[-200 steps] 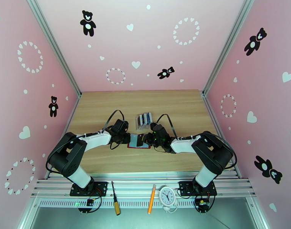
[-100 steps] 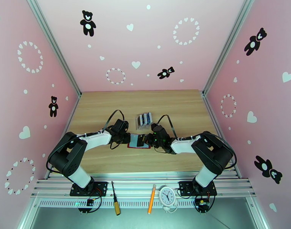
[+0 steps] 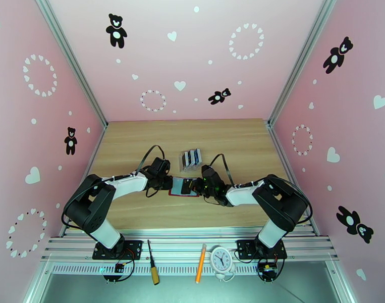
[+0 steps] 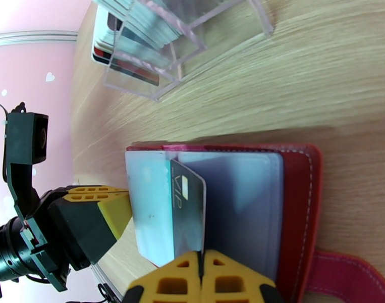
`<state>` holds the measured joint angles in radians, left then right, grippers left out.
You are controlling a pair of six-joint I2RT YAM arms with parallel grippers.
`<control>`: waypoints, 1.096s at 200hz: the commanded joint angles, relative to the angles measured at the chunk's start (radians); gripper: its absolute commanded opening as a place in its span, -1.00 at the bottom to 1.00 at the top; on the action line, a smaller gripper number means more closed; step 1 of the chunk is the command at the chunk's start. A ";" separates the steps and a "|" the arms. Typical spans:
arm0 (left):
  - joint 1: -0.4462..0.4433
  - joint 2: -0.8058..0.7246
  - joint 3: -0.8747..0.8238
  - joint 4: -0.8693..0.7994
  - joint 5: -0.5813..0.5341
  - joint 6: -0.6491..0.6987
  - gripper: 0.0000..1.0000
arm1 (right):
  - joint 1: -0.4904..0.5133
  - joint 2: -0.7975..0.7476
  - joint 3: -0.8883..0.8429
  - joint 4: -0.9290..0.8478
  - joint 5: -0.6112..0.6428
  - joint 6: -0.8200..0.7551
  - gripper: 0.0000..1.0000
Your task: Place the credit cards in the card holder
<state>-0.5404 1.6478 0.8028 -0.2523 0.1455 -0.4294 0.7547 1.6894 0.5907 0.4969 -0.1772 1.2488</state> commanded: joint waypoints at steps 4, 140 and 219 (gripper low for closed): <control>-0.007 0.033 0.004 -0.023 0.015 0.007 -0.72 | 0.011 0.039 -0.003 -0.033 0.028 0.003 -1.00; -0.007 0.052 0.039 -0.037 0.005 0.006 -0.72 | 0.021 0.006 0.017 -0.096 0.017 -0.026 -1.00; -0.007 0.063 0.045 -0.044 0.004 0.004 -0.72 | 0.038 -0.012 0.022 -0.114 0.006 -0.028 -1.00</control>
<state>-0.5404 1.6695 0.8352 -0.2813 0.1455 -0.4294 0.7773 1.6932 0.6022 0.4805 -0.1745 1.2434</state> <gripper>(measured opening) 0.143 0.051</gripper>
